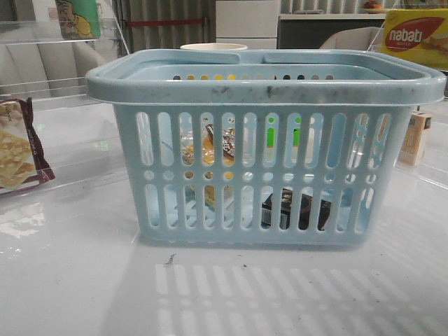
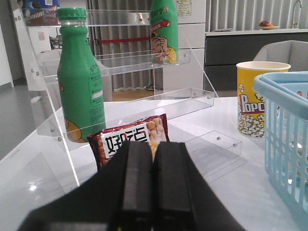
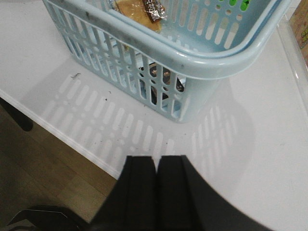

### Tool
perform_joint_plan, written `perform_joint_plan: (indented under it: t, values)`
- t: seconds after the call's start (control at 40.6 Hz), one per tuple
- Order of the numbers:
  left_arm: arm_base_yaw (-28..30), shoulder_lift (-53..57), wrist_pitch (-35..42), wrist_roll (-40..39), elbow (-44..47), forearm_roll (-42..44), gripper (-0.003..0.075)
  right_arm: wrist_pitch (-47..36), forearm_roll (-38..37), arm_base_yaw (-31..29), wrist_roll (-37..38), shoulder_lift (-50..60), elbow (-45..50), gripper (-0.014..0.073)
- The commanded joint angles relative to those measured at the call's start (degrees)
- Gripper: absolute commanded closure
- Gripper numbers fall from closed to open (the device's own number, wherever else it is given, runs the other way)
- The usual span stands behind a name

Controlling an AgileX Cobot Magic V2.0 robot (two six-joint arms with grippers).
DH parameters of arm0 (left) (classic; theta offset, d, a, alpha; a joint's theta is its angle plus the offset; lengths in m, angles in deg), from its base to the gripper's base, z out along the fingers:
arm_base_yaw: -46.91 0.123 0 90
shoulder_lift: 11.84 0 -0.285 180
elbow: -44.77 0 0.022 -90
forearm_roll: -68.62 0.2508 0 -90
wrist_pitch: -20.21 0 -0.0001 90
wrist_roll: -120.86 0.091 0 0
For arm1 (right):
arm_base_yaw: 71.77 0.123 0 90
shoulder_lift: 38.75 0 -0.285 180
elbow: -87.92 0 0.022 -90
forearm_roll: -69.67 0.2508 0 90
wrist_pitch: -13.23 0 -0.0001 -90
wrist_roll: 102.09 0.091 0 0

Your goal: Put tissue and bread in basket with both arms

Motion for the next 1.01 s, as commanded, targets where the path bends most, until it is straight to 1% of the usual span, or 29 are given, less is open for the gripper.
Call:
perform_joint_plan:
  t: [0.0, 0.345, 0.419, 0.493, 0.591, 0.665, 0.764, 0.887, 0.986]
  values:
    - [0.08, 1.04, 5.10, -0.69, -0.08, -0.05, 0.0630, -3.72, 0.38, -0.08, -0.28, -0.09, -1.64, 0.0537]
    - [0.08, 1.04, 5.10, -0.69, -0.08, -0.05, 0.0630, -3.70, 0.38, 0.01, -0.28, 0.61, -1.46, 0.0537]
    - [0.08, 0.93, 5.10, -0.69, -0.08, -0.05, 0.0630, -5.09, 0.38, -1.10, -0.28, 1.91, -0.69, 0.0537]
    - [0.08, 0.93, 5.10, -0.69, -0.08, -0.05, 0.0630, -8.84, 0.38, -4.17, -0.28, 4.39, 1.54, 0.0537]
    - [0.08, 0.93, 5.10, -0.69, -0.08, -0.05, 0.0630, -16.40, 0.32, -9.31, -0.28, 9.08, 6.20, 0.0537]
    - [0.08, 0.93, 5.10, -0.69, -0.08, -0.05, 0.0630, -22.40, 0.32, -12.70, -0.28, 13.05, 10.98, 0.0537]
    - [0.08, 0.93, 5.10, -0.69, -0.08, -0.05, 0.0630, -27.93, 0.32, -16.91, -0.28, 18.90, 17.03, 0.0537]
    - [0.08, 0.93, 5.10, -0.69, -0.08, -0.05, 0.0630, -30.33, 0.32, -20.48, -0.28, 24.52, 23.63, 0.0537]
    - [0.08, 0.93, 5.10, -0.69, -0.08, -0.05, 0.0630, -31.49, 0.38, -22.00, -0.28, 28.02, 27.61, 0.0537]
